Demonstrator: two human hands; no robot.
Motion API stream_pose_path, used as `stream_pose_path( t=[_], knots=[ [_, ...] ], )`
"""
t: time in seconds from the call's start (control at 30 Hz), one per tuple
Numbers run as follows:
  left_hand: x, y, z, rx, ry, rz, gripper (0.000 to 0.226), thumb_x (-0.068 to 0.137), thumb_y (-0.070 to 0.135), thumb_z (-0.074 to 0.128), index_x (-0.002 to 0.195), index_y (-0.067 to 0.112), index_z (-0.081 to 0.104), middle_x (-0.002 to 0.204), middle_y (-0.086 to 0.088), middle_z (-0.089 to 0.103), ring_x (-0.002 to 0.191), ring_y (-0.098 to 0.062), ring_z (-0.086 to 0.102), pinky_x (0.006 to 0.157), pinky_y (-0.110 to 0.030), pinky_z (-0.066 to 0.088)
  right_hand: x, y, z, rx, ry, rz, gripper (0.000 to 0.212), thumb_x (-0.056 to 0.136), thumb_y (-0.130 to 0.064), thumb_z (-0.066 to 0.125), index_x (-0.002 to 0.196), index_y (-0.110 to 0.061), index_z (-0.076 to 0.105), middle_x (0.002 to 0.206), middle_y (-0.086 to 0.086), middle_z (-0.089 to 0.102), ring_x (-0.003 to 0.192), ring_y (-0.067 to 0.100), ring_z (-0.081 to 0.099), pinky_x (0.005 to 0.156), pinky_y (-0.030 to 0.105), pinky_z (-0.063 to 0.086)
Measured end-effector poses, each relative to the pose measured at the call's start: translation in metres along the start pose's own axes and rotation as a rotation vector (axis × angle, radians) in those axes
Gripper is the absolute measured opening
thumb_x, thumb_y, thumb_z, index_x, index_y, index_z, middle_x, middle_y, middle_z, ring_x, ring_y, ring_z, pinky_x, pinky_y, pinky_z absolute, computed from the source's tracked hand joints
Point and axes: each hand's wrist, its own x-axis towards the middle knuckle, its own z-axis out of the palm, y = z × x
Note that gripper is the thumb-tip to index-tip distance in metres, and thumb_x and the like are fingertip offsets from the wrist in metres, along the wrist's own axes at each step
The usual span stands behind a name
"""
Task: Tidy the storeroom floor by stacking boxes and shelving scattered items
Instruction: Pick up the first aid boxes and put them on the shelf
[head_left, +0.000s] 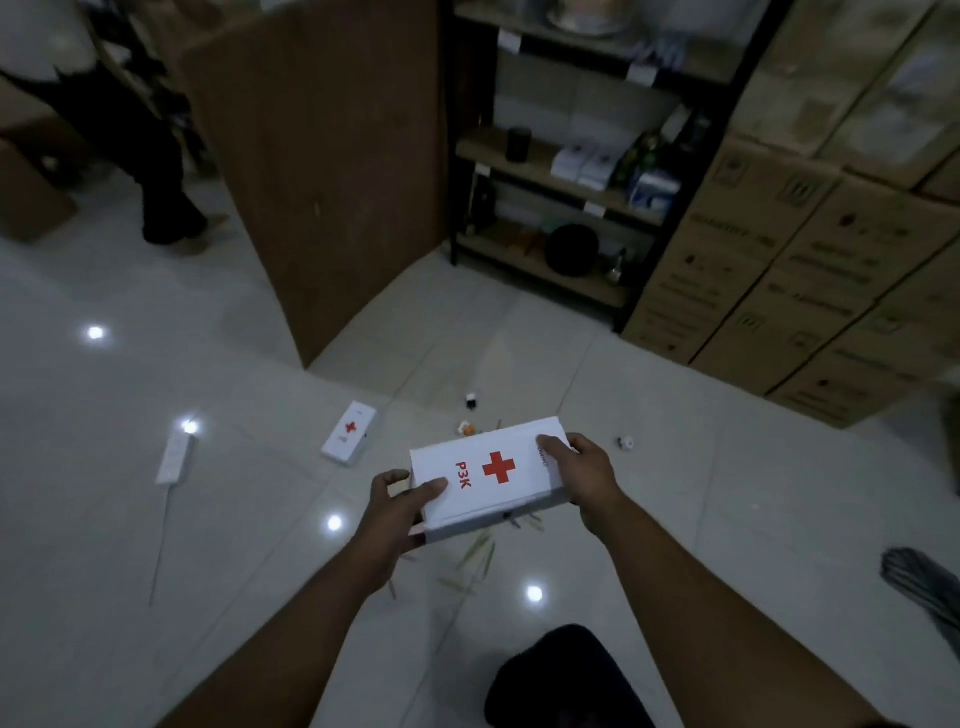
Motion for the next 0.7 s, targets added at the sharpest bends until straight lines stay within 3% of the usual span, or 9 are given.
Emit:
stream_pose_path(
  t=[0.1,0.23,0.4,0.53,0.7],
  knots=[
    [0.014,0.045,0.027,0.038,-0.104,0.010,0.064,0.080,0.051,0.080,0.133,0.036,0.047,0.120,-0.007,0.071,0.104,-0.033,0.072,0.075,-0.048,0.062,0.028,-0.040,-0.019,-0.014,0.000,-0.022,0.028,0.080,-0.045,0.080,0.089,-0.019,0.074,0.095,0.002,0.074,0.087,0.026,0.063,0.073,0.035,0.045],
    [0.054,0.117,0.073,0.192,-0.278,0.047,0.054,0.087,0.058,0.069,0.128,0.023,0.064,0.116,-0.006,0.075,0.106,-0.032,0.072,0.088,-0.052,0.060,0.092,-0.106,-0.048,-0.018,-0.016,-0.066,0.032,0.078,-0.048,0.082,0.093,-0.021,0.075,0.099,0.001,0.073,0.094,0.027,0.065,0.073,0.035,0.049],
    [0.113,0.190,0.136,0.204,-0.297,0.082,0.049,0.092,0.049,0.068,0.130,0.020,0.064,0.117,-0.008,0.075,0.107,-0.033,0.071,0.090,-0.056,0.058,0.179,-0.185,-0.082,-0.043,-0.037,-0.109,0.037,0.072,-0.052,0.085,0.097,-0.028,0.072,0.105,-0.004,0.071,0.097,0.022,0.066,0.074,0.034,0.051],
    [0.156,0.237,0.180,0.178,-0.282,0.123,0.046,0.093,0.045,0.068,0.130,0.019,0.062,0.116,-0.007,0.075,0.105,-0.032,0.072,0.089,-0.056,0.059,0.241,-0.243,-0.098,-0.045,-0.045,-0.146,0.047,0.077,-0.050,0.084,0.113,-0.028,0.064,0.113,-0.006,0.063,0.098,0.017,0.060,0.077,0.035,0.050],
    [0.200,0.292,0.211,0.161,-0.239,0.180,0.043,0.093,0.043,0.068,0.129,0.021,0.061,0.114,-0.005,0.076,0.104,-0.030,0.073,0.089,-0.057,0.059,0.301,-0.291,-0.102,0.084,-0.013,-0.143,0.067,0.069,-0.056,0.088,0.122,-0.029,0.057,0.123,-0.004,0.061,0.106,0.021,0.062,0.092,0.044,0.054]
  ],
)
